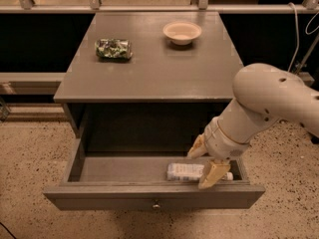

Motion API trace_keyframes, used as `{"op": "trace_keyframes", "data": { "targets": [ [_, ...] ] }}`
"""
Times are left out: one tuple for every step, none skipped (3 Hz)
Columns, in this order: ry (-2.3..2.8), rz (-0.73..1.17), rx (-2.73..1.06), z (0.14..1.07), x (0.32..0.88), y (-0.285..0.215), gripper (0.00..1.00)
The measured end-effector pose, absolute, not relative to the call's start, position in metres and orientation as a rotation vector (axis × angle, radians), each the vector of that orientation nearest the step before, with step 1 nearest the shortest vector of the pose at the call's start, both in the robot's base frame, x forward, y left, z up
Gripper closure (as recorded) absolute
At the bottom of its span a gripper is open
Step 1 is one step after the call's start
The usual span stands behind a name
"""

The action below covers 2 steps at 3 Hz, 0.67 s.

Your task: Pick blue plastic bottle from top drawer and place on counter

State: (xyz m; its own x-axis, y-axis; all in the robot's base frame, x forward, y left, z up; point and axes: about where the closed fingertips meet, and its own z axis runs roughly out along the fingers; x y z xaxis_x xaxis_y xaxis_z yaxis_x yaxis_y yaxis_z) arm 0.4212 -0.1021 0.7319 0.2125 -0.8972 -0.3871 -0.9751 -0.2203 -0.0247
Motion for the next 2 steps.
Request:
{"op": "trace_keyframes", "data": {
  "targets": [
    [1.725, 0.382, -2.282, 0.745, 0.423, -0.096, 0.4],
    [1.721, 0.341, -2.311, 0.735, 0.435, -0.087, 0.43]
  ]
}}
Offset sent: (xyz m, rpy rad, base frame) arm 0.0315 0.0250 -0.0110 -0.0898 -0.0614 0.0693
